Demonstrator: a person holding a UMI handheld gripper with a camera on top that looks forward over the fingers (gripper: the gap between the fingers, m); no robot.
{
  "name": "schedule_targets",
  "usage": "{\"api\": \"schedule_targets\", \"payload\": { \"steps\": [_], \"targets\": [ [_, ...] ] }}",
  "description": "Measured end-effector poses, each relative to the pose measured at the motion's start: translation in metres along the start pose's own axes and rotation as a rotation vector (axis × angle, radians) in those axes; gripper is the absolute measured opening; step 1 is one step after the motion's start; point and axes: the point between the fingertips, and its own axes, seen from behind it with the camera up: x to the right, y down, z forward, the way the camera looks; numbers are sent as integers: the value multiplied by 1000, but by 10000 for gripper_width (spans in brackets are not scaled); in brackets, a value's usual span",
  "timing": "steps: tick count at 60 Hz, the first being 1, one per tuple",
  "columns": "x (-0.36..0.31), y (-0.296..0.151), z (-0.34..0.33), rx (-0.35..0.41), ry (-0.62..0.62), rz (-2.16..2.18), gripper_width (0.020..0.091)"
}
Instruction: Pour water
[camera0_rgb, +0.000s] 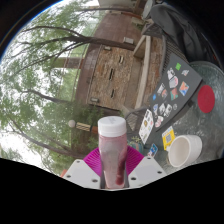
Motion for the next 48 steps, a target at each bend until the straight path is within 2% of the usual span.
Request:
{"api": "schedule_targets", "payload": {
  "steps": [5, 10, 11, 13, 15, 27, 28, 37, 38, 40, 42, 43, 48],
  "targets": [
    [-13, -83, -12, 114, 71, -543, 276],
    [19, -158, -29, 162, 185, -1040, 279],
    [8, -159, -50, 180, 149, -1142, 278],
    [15, -184, -21, 191, 195, -1237, 277],
    [32, -196, -23, 180, 200, -1312, 277],
    [195, -223, -14, -31, 168, -1439, 277],
    [183, -198, -4, -39, 172, -1438, 277],
    [260, -196, -13, -126, 184, -1419, 283],
    [259, -179, 1, -131, 194, -1415, 285],
    [248, -180, -2, -77, 157, -1402, 291],
    [260, -184, -3, -85, 165, -1373, 294],
    [255, -188, -4, -64, 149, -1359, 292],
    [257, -194, -15, -81, 153, -1340, 291]
  ]
}}
